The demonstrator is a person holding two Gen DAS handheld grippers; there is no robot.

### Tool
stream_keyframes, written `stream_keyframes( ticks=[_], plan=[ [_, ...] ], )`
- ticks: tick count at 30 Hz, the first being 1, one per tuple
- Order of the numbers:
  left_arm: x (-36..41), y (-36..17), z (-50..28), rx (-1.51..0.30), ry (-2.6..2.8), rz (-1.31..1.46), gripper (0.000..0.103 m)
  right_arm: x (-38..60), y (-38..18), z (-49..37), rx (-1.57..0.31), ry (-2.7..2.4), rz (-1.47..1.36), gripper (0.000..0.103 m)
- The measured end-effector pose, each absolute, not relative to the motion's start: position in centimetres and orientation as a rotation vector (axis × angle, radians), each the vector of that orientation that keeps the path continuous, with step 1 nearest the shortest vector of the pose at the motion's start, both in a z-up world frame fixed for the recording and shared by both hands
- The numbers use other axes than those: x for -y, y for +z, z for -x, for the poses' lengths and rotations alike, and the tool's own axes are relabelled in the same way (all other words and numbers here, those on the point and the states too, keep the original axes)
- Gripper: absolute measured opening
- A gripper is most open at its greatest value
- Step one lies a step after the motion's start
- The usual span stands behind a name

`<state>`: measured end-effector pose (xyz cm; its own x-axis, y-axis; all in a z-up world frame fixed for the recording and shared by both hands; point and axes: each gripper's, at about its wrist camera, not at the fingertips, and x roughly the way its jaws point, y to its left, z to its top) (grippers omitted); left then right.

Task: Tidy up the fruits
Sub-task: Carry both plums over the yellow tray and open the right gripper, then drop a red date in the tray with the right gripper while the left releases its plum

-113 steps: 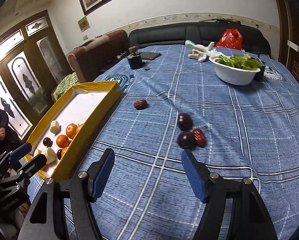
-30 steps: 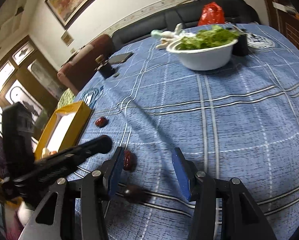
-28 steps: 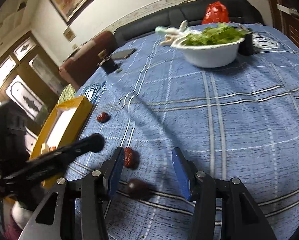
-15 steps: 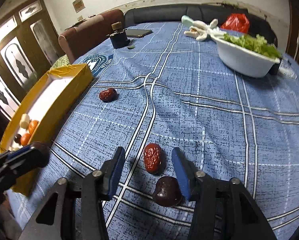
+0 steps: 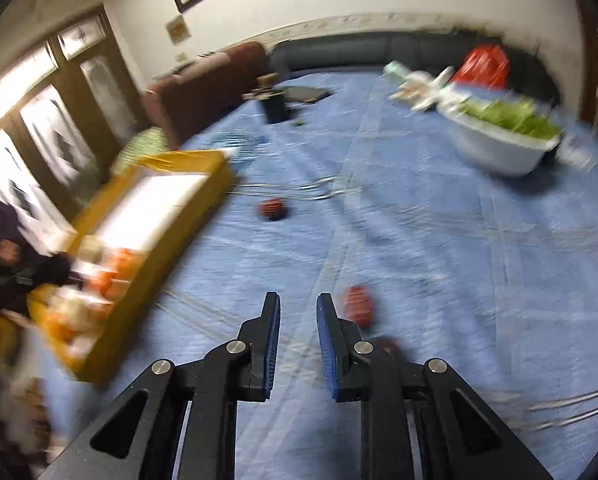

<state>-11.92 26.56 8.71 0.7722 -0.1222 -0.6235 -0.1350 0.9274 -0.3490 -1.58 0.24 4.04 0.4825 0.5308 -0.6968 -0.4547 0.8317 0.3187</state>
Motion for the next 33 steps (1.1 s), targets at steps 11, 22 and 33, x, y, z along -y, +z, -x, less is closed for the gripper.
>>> stream_keyframes(
  ticks=[11,22,33],
  plan=[
    [-32.8,7.4,12.2,-0.709,0.093,0.426,0.023,-7.2,5.2,2.1,-1.026,0.915,-0.329,0.022],
    [-35.7,5.9,11.9,-0.737,0.105,0.465,0.023,-12.3,2.8,0.2,-1.187,1.089,-0.588,0.024],
    [-33.2,7.1,12.8,-0.708,0.013,0.474,0.023,-1.1,5.1,-2.1,-1.086,0.957,-0.778,0.024]
  ],
)
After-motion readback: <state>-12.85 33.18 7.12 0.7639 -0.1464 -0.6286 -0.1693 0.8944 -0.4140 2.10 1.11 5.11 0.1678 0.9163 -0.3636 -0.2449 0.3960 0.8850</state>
